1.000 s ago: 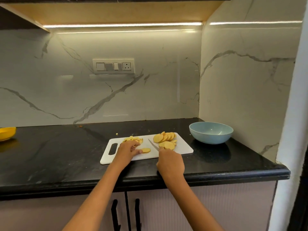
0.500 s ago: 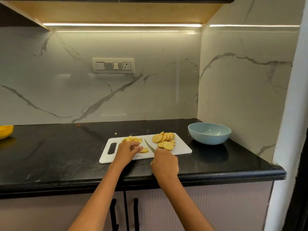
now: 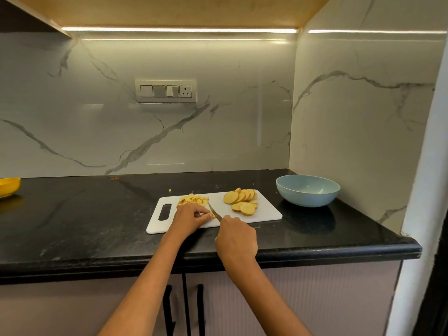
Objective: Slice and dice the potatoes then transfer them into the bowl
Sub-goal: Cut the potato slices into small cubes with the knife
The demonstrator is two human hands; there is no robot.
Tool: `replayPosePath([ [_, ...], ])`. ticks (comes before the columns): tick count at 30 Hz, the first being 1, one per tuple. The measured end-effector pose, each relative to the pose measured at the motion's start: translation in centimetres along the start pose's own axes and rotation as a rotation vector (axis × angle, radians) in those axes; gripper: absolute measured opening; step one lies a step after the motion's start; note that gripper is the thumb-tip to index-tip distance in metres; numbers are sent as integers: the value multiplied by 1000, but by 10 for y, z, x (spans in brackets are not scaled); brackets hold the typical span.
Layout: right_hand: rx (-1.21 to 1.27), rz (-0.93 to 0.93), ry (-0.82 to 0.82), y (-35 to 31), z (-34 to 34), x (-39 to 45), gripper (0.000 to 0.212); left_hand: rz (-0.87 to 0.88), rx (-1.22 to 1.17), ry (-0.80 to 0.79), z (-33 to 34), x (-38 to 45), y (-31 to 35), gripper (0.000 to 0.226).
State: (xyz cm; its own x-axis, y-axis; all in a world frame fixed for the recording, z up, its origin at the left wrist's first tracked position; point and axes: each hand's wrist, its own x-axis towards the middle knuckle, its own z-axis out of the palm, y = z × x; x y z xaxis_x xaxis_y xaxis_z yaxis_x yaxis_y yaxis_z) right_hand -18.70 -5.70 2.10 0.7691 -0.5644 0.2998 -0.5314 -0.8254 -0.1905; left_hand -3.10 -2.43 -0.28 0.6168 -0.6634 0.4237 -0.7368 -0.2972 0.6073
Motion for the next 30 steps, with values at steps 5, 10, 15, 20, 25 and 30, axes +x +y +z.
replayPosePath([
  [5, -57, -19, 9, -8, 2, 4, 27, 2, -22, 16, -1, 0, 3, 16],
  [10, -83, -39, 20, -16, 4, 11, 27, -28, -2, 14, -2, 3, 4, 13],
  [15, -177, -88, 30, -14, 11, 1, 29, -12, -27, 32, 0, 0, 3, 14],
  [20, -140, -57, 28, -11, 4, 9, 31, -11, -41, 20, 1, -3, 3, 14],
  [25, -38, -12, 12, -4, 2, 1, 34, -79, -21, 156, 0, -1, -3, 16],
  [30, -50, -68, -15, -6, -3, -4, 28, -101, -24, 172, 0, -2, -2, 17],
])
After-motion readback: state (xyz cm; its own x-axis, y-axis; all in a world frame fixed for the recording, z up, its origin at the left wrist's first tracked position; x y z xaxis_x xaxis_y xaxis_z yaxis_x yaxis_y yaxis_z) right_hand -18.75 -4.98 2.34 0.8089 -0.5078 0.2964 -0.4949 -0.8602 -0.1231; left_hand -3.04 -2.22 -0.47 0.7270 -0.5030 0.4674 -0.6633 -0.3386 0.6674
